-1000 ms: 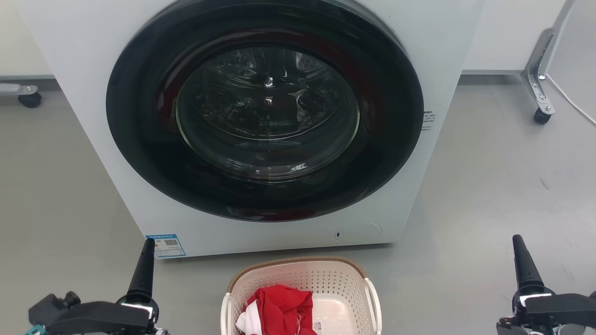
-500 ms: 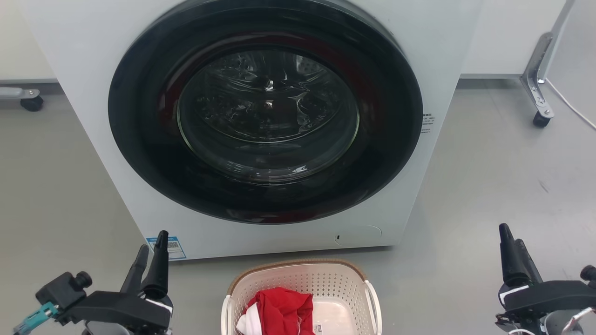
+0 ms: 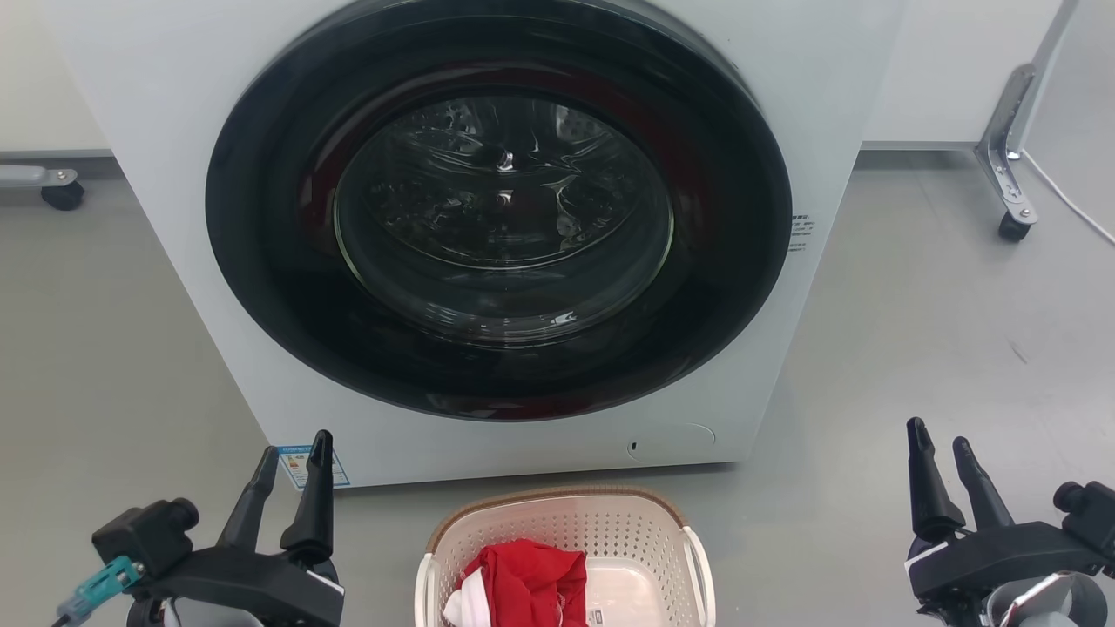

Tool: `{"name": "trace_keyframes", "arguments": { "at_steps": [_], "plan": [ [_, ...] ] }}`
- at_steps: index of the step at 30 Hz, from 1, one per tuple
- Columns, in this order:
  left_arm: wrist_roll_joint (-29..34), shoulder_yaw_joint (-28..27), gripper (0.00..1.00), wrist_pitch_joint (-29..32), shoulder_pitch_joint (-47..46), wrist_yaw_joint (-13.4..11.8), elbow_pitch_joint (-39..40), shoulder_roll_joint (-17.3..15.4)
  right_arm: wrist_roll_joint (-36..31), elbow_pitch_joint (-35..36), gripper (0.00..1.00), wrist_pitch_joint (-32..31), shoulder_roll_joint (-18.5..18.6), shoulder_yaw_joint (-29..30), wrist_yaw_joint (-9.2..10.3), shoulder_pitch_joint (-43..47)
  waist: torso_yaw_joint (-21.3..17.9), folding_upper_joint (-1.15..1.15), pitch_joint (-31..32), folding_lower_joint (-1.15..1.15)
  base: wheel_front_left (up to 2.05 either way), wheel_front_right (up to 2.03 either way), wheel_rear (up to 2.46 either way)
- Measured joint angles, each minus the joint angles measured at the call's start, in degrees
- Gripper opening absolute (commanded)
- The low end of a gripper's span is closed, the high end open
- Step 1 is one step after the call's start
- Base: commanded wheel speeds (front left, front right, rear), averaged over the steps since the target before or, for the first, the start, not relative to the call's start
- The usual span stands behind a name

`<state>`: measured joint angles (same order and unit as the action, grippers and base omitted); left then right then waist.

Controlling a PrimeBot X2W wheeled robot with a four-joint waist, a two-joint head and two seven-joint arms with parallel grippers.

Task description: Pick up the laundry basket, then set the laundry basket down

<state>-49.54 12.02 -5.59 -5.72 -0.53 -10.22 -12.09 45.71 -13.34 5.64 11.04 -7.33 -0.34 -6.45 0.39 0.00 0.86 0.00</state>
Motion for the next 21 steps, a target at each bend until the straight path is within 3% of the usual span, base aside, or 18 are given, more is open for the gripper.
{"name": "trace_keyframes", "arguments": {
  "at_steps": [21],
  "plan": [
    [14.5,3.0,1.0,-4.8,2.5,-3.6,1.1,-0.9,-16.9,-0.3,1.0,4.6,0.9,-5.0,2.99,1.2,0.0,0.0,0.4,0.0,0.0,0.0,0.0]
  ]
}}
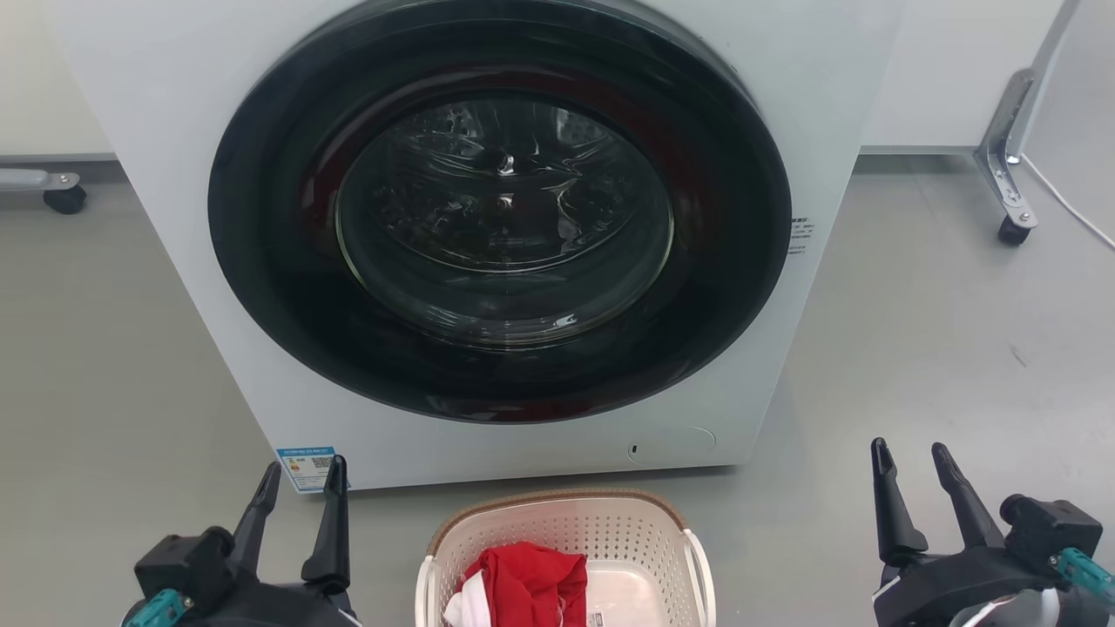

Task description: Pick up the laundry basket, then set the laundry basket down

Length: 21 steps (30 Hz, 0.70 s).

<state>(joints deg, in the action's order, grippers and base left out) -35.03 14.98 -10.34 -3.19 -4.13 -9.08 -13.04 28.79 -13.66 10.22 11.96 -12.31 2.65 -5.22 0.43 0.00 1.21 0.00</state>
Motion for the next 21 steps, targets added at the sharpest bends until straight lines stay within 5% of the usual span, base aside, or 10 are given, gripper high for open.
{"name": "trace_keyframes", "arguments": {
  "at_steps": [21],
  "plan": [
    [13.7,1.4,1.0,-3.6,1.3,-3.0,2.1,-0.7,-13.8,1.2,1.0,4.1,0.6,-2.3,2.15,0.1,0.0,0.0,0.1,0.0,0.0,0.0,0.0]
  ]
}}
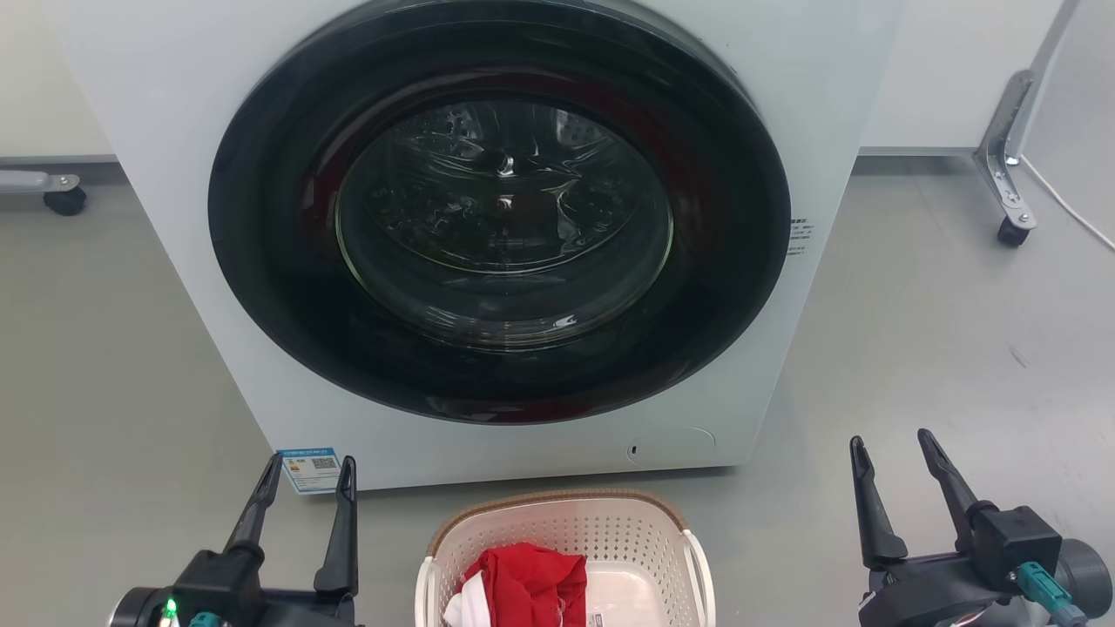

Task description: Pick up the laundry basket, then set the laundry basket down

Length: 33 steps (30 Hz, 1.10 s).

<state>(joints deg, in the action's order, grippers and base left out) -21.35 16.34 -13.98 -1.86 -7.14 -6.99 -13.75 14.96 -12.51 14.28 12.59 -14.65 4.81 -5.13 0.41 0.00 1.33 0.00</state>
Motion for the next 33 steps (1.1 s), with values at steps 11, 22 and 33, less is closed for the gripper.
{"name": "trace_keyframes", "arguments": {
  "at_steps": [11,22,33],
  "plan": [
    [-0.2,-1.3,1.0,0.3,0.4,0.0,0.1,0.8,0.1,0.0,1.0,0.0,-0.3,1.2,-0.04,0.1,0.0,0.0,-0.1,0.0,0.0,0.0,0.0],
    [-0.2,-1.9,1.0,1.3,1.0,0.0,-0.3,1.4,0.1,-0.4,1.0,0.0,-0.8,1.8,-0.78,0.9,0.2,0.0,-0.3,0.0,0.0,0.0,0.0],
    [-0.2,-2.0,1.0,1.9,1.3,0.0,-0.9,2.1,0.1,-0.9,1.0,0.0,-1.6,2.0,-1.3,1.1,0.3,0.0,-1.3,0.0,0.0,0.0,0.0]
  ]
}}
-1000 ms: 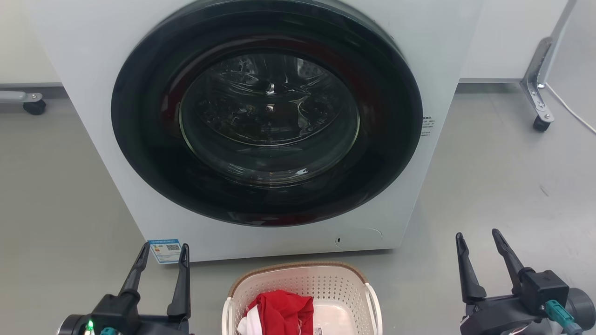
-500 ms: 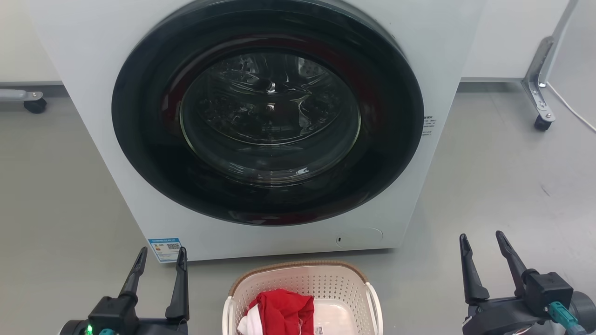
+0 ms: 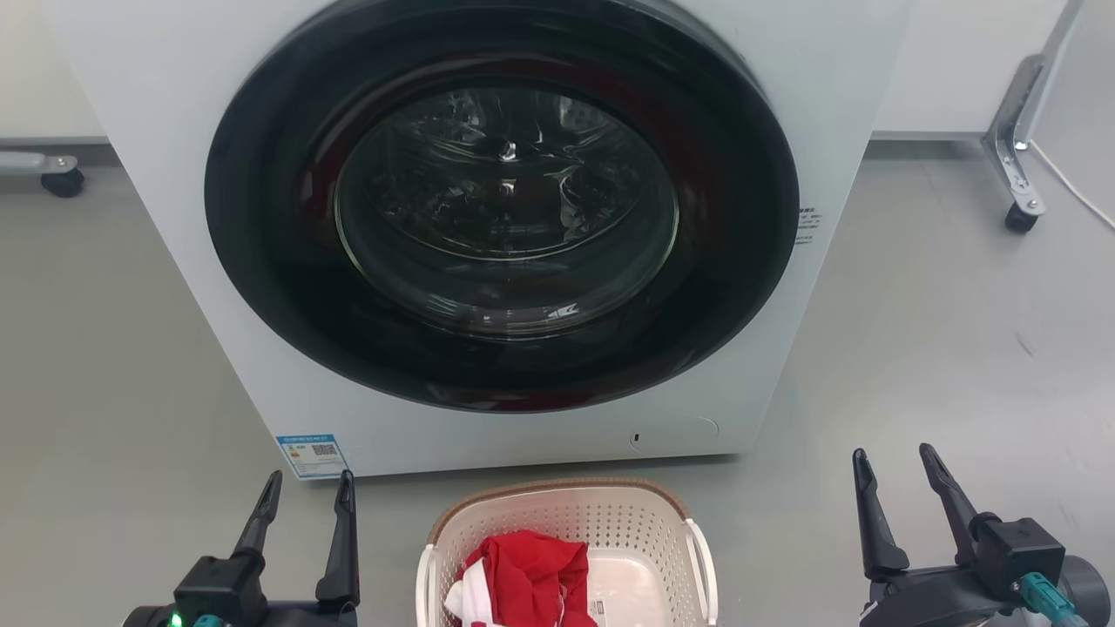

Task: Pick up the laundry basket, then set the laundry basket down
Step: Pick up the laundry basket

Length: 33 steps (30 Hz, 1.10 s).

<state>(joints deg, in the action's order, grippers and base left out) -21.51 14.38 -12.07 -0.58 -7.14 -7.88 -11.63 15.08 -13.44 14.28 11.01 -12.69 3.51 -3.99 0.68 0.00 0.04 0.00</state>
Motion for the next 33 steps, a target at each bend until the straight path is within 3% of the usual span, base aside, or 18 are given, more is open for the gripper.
{"name": "trace_keyframes", "arguments": {
  "at_steps": [12,21,33],
  "plan": [
    [0.1,0.3,1.0,1.0,-0.7,0.0,0.5,0.8,0.0,-0.1,1.0,0.0,-0.8,0.5,-0.07,-0.5,0.1,0.0,-5.4,0.0,0.0,0.0,0.0],
    [0.1,0.4,1.0,2.0,-6.2,0.1,-1.5,1.0,-0.1,-1.6,1.0,0.0,-1.4,0.8,-0.48,-5.6,0.2,0.0,-12.3,-0.01,0.0,0.0,0.0],
    [0.0,1.2,1.0,4.5,-17.7,2.7,-7.0,1.2,-1.1,-4.6,1.0,0.0,-1.7,0.8,-1.01,-15.9,0.3,-0.01,-23.1,-0.02,0.0,0.0,0.0]
  ]
}}
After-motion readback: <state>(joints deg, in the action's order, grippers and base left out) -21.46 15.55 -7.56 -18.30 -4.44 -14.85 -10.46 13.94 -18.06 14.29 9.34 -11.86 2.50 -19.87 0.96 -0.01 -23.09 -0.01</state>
